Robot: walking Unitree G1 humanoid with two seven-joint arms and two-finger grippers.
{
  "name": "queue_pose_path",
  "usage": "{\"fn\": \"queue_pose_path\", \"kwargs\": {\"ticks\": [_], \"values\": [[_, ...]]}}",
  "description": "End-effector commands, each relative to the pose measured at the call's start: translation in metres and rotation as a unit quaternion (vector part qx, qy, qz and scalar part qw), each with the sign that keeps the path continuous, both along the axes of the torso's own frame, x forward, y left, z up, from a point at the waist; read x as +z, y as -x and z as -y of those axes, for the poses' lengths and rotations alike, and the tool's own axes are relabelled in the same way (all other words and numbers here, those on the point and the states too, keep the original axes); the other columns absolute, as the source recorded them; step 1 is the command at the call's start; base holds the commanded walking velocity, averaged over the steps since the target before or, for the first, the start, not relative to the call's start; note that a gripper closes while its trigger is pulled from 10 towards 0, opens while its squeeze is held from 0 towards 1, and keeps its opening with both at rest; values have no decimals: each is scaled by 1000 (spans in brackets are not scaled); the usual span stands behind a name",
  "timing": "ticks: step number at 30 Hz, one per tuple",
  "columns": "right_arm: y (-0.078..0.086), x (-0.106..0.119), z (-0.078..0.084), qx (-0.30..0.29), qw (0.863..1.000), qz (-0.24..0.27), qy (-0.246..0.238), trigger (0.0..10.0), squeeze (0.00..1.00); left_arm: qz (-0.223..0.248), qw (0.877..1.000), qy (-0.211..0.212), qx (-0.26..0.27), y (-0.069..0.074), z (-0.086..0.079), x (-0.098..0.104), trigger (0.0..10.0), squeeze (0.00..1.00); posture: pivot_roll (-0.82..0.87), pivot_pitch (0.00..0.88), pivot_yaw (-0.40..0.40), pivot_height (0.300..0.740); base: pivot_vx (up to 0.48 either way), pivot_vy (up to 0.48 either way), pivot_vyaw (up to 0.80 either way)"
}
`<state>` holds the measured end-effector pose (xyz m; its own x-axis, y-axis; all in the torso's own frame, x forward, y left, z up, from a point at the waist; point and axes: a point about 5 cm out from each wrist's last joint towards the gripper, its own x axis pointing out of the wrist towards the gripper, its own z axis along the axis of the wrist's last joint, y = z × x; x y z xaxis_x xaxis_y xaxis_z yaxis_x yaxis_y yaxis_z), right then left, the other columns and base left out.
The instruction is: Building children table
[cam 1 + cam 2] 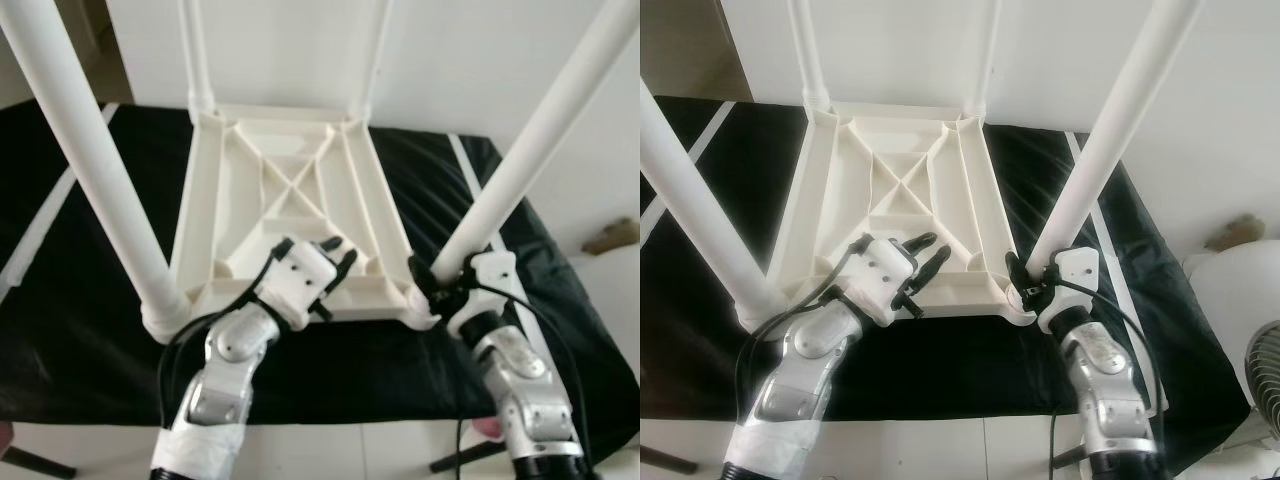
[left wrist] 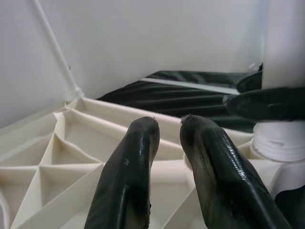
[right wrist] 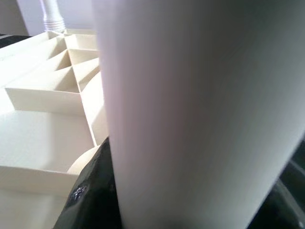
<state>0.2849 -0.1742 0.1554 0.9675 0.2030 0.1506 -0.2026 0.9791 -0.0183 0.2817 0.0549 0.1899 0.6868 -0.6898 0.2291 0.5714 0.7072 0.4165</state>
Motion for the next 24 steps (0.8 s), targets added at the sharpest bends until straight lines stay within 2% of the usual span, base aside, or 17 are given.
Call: {"fn": "queue_pose_path", "kwargs": {"ticks": [1, 2, 3, 4, 6, 10, 11, 13, 15, 16, 18, 19, 24], "values": [[6, -19, 10, -124, 990, -62, -5, 10000, 0, 18, 999, 30, 28, 0, 3, 5, 10000, 0, -126, 103, -96, 740, 0, 0, 0], [6, -19, 10, -124, 990, -62, -5, 10000, 0, 18, 999, 30, 28, 0, 3, 5, 10000, 0, -126, 103, -96, 740, 0, 0, 0], [7, -23, 4, -186, 979, -75, -20, 10000, 0, 10, 999, 37, 15, -1, 6, 5, 10000, 0, -127, 110, -92, 740, 0, 0, 0], [7, -23, 4, -186, 979, -75, -20, 10000, 0, 10, 999, 37, 15, -1, 6, 5, 10000, 0, -127, 110, -92, 740, 0, 0, 0], [9, -26, -9, -213, 972, -83, -52, 10000, 0, 4, 999, 46, 1, 0, 7, 6, 10000, 0, -123, 122, -84, 740, 0, 0, 0], [11, -24, -30, -189, 975, -78, -85, 10000, 0, -17, 997, 66, -32, 5, 8, 7, 10000, 0, -122, 131, -75, 740, 0, 0, 0], [11, -24, -30, -189, 975, -78, -85, 10000, 0, -17, 997, 66, -32, 5, 8, 7, 10000, 0, -122, 131, -75, 740, 0, 0, 0], [13, -20, -39, -171, 979, -66, -90, 10000, 0, -22, 998, 47, -41, 6, 10, 3, 10000, 0, -116, 139, -58, 740, 0, 0, 0], [15, -18, -40, -171, 979, -65, -92, 10000, 0, -23, 998, 39, -42, 6, 11, 2, 10000, 0, -116, 143, -57, 740, 0, 0, 0], [16, -16, -39, -170, 980, -56, -90, 10000, 173, -24, 998, 41, -47, 7, 12, 3, 10000, 0, -116, 137, -47, 740, 0, 0, 0], [16, -16, -39, -170, 980, -56, -90, 10000, 173, -24, 998, 41, -47, 7, 12, 3, 10000, 0, -116, 137, -47, 740, 0, 0, 0], [17, -13, -36, -170, 980, -50, -94, 10000, 1000, -22, 998, 39, -47, 6, 13, 4, 10000, 0, -113, 137, -39, 740, 0, 0, 0], [17, -9, -30, -164, 982, -34, -85, 10000, 1000, -15, 998, 41, -50, 2, 13, 8, 10000, 0, -118, 135, -37, 740, 0, 0, 0]]}}
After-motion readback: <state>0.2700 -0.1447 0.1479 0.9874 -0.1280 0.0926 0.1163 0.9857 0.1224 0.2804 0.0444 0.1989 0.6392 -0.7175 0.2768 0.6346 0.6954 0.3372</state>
